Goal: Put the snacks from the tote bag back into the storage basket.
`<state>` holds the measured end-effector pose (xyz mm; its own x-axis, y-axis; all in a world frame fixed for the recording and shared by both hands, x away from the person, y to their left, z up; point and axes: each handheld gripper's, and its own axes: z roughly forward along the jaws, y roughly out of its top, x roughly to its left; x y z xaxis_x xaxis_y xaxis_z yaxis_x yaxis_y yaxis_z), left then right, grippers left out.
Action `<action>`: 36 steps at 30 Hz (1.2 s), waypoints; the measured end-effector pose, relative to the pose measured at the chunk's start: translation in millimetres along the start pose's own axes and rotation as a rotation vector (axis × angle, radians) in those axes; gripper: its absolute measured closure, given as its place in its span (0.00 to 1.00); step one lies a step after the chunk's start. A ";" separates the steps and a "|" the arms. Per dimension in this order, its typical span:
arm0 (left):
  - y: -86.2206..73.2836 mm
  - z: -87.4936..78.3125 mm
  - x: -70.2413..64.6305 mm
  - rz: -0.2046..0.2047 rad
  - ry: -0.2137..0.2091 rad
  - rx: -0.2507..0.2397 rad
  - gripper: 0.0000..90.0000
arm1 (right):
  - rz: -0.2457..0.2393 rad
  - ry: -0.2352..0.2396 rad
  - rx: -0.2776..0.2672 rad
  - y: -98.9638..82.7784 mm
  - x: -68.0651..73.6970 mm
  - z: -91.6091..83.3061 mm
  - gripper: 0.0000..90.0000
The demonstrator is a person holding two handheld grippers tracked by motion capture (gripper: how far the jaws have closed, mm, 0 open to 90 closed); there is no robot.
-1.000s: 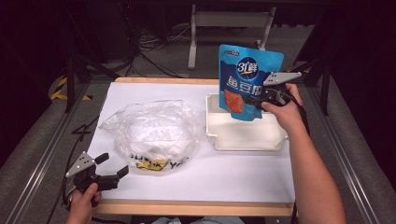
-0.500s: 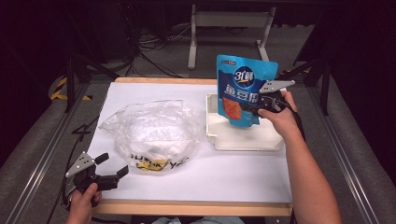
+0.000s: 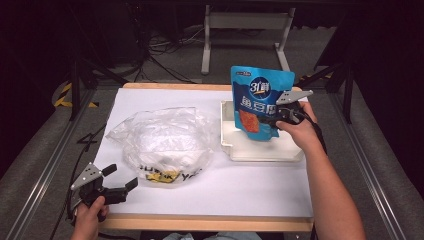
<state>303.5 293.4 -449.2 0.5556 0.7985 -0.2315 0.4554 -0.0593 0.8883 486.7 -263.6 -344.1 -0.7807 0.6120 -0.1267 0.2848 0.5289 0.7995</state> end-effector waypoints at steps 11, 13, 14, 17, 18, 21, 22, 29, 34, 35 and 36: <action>-0.2 0.4 0.4 -0.002 0.004 0.005 0.01 | 0.006 0.010 0.016 -8.3 -1.6 3.6 0.60; -0.3 0.5 0.5 -0.003 0.004 0.004 0.01 | 0.008 0.014 0.017 -9.0 -2.1 2.9 0.59; -0.3 0.5 0.3 -0.003 0.004 0.005 0.01 | 0.007 0.017 0.014 -9.5 -2.6 2.7 0.59; -0.3 0.4 0.0 -0.002 0.002 0.007 0.01 | 0.010 0.027 0.010 -10.9 -4.4 2.3 0.58; -0.3 0.4 0.1 0.000 0.002 0.007 0.01 | 0.006 0.031 0.007 -12.0 -5.4 2.4 0.57; -0.4 0.4 -0.1 -0.003 0.003 0.006 0.01 | 0.000 0.043 0.003 -15.7 -8.5 1.9 0.56; -0.4 0.5 0.0 -0.003 0.004 0.006 0.01 | -0.003 0.048 0.008 -18.3 -10.7 1.2 0.55; -0.4 0.8 -0.3 -0.003 0.004 0.008 0.01 | 0.002 0.053 0.017 -25.1 -15.3 -1.4 0.54; -0.7 1.0 -0.3 -0.005 0.007 0.007 0.01 | -0.013 0.062 0.030 -26.5 -19.2 -3.4 0.50; -0.7 1.0 -0.3 -0.006 0.007 0.006 0.01 | -0.018 0.056 0.040 -26.7 -20.5 -4.3 0.47; -0.7 0.9 -0.2 -0.006 0.006 0.008 0.01 | -0.018 0.056 0.040 -26.7 -20.5 -4.3 0.47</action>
<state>303.7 292.8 -450.1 0.5483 0.8027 -0.2346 0.4643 -0.0589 0.8837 492.7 -292.7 -360.4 -0.8155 0.5689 -0.1064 0.2918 0.5629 0.7733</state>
